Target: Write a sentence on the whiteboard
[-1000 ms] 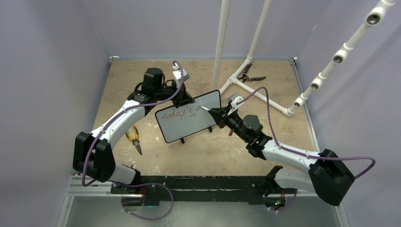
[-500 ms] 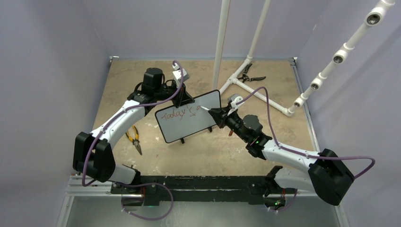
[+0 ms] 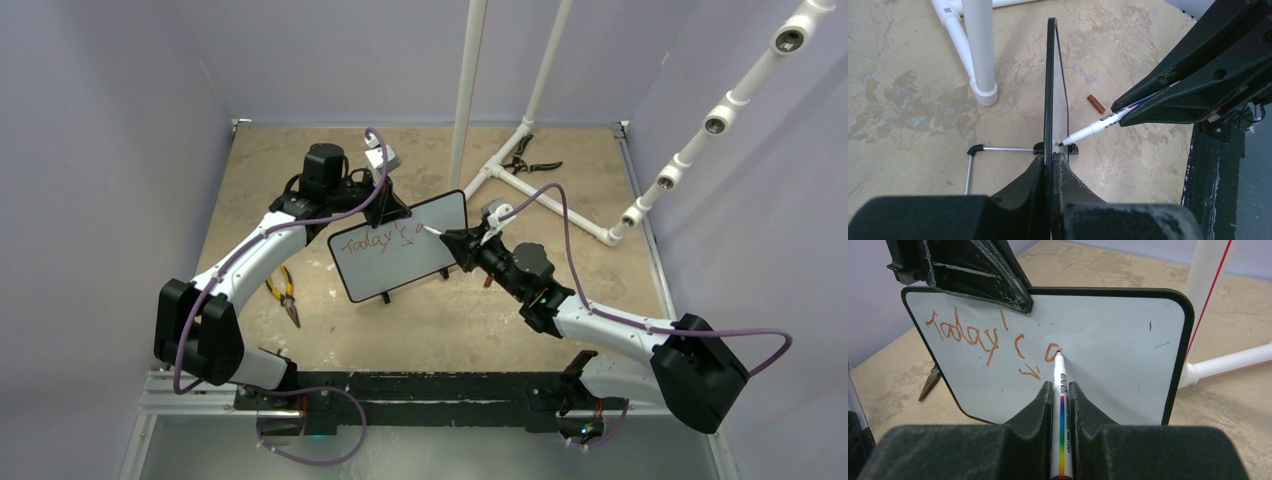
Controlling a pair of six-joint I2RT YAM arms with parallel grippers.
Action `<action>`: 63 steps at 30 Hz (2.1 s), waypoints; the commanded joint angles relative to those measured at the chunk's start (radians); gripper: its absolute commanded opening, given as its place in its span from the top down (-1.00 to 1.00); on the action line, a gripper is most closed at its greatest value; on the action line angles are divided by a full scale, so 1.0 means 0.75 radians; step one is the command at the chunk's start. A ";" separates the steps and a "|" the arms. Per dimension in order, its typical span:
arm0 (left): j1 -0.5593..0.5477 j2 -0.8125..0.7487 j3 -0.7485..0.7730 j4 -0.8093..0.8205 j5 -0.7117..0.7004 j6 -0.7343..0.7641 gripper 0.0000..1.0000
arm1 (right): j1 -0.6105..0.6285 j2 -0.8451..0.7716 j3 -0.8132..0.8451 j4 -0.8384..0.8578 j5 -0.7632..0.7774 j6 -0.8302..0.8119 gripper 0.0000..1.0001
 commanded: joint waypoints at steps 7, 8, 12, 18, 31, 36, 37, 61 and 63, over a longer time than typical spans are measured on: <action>-0.016 -0.021 -0.019 -0.010 0.034 0.026 1.00 | -0.011 0.025 -0.007 -0.057 0.079 -0.011 1.00; -0.016 -0.022 -0.019 -0.010 0.034 0.028 1.00 | -0.011 0.027 -0.005 -0.060 0.083 -0.011 1.00; -0.016 -0.022 -0.019 -0.010 0.036 0.026 1.00 | -0.012 0.040 0.000 -0.071 0.094 -0.013 1.00; -0.016 -0.022 -0.019 -0.010 0.038 0.026 1.00 | -0.011 0.053 0.008 -0.081 0.101 -0.014 1.00; -0.016 -0.024 -0.019 -0.010 0.036 0.026 1.00 | -0.011 -0.089 -0.060 -0.044 0.182 0.002 1.00; -0.016 -0.026 -0.021 -0.009 0.036 0.026 1.00 | -0.011 -0.204 -0.113 0.008 0.177 0.004 1.00; -0.016 -0.026 -0.021 -0.008 0.036 0.026 1.00 | -0.011 -0.214 -0.113 0.009 0.194 0.007 1.00; -0.016 -0.026 -0.025 -0.006 0.045 0.026 1.00 | -0.011 -0.059 0.058 0.095 0.214 -0.007 1.00; -0.016 -0.026 -0.025 -0.006 0.045 0.025 1.00 | -0.011 -0.057 0.061 0.094 0.193 -0.012 1.00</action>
